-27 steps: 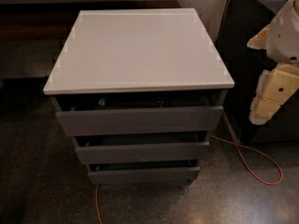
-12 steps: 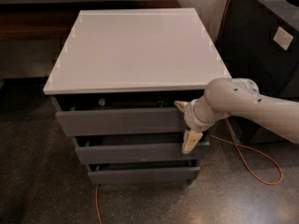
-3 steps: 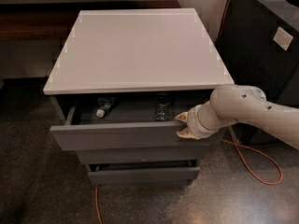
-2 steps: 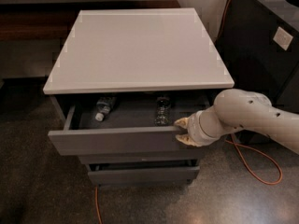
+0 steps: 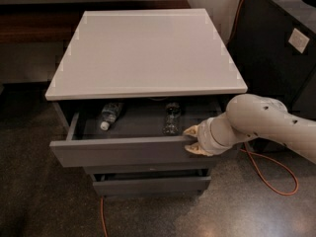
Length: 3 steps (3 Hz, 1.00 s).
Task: Pick water bottle from top drawer and place on counter
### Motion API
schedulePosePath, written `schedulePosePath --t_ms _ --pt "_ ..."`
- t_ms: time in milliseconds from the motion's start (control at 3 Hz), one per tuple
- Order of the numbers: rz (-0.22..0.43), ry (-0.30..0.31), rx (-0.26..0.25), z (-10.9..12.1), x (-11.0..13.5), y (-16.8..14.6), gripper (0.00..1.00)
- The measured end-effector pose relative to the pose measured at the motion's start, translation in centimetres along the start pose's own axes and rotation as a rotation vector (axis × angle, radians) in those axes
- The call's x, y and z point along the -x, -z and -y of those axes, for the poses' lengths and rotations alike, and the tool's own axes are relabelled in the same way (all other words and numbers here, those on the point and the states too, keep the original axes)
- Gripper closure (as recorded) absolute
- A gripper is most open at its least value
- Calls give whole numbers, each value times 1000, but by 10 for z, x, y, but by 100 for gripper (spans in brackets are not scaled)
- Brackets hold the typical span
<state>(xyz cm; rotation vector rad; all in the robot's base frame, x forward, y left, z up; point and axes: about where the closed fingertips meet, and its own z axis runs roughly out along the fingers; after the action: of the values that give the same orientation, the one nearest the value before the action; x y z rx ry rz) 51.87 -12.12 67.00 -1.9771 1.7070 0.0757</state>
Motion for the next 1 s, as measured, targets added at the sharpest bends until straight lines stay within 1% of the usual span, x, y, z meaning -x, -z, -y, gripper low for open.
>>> schedulePosePath --t_ms 333,667,1000 --pt "36 5 8 -16 14 5 100" --pt "40 5 9 -16 17 7 100" --pt "76 11 11 -26 29 12 100"
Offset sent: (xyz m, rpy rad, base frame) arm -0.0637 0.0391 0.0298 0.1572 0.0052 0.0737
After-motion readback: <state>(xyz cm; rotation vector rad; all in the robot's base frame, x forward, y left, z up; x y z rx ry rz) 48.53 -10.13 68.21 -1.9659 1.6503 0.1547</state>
